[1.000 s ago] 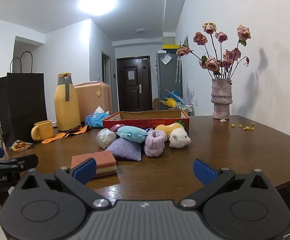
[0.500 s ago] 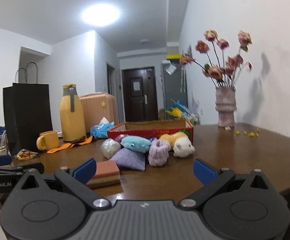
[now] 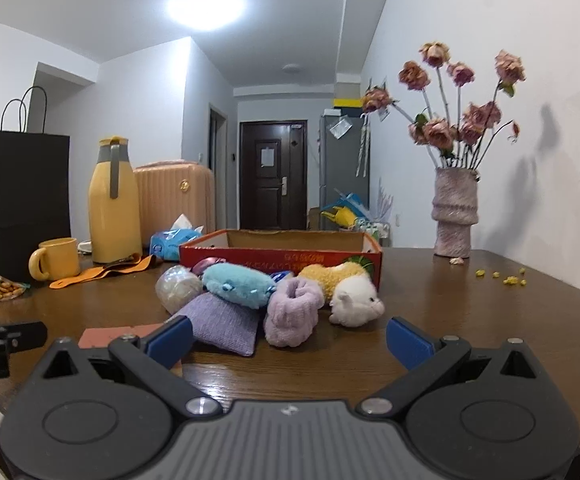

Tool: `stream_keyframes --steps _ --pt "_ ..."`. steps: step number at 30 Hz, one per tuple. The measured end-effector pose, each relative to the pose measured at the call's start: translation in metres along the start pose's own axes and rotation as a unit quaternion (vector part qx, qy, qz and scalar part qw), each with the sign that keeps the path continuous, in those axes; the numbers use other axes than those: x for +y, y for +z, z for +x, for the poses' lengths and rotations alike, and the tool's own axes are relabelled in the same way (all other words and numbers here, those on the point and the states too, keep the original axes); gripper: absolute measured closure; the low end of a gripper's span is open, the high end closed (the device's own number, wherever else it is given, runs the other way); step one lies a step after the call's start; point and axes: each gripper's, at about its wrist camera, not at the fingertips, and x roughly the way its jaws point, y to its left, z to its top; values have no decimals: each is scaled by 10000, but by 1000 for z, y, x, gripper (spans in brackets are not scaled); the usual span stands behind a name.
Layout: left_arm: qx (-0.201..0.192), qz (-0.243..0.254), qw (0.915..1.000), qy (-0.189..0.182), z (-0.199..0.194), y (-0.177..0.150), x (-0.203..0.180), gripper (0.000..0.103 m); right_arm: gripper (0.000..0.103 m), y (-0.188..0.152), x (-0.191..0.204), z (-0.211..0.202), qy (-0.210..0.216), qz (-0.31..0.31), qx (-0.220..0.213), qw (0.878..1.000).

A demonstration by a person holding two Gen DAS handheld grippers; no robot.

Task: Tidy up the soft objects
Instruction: 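Reach the left tool to the pink sponge block and close on it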

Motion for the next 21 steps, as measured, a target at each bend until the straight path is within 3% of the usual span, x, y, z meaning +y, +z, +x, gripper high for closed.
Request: stream_keyframes --steps 5,11,14,16,18,20,21 --pt "226 -30 9997 -130 11 1 0 0 0 2 2 15 84 -42 205 9997" --pt "234 71 9993 -293 16 7 -3 0 0 6 1 23 220 113 379 9990" --pt "527 -99 9969 -570 26 14 -2 3 1 13 -1 35 577 196 610 9963" --pt "775 -384 9931 -794 36 19 3 23 7 20 -5 48 950 383 813 9914" --pt "1040 -750 9865 -1021 47 23 11 38 21 25 -9 64 1309 630 1074 9836" --pt "1356 -1160 9767 -1192 63 26 19 43 37 29 -9 85 1641 837 1377 9732" --pt "1523 -1336 9710 -1271 71 28 22 51 39 29 -8 94 1791 897 1497 9682"
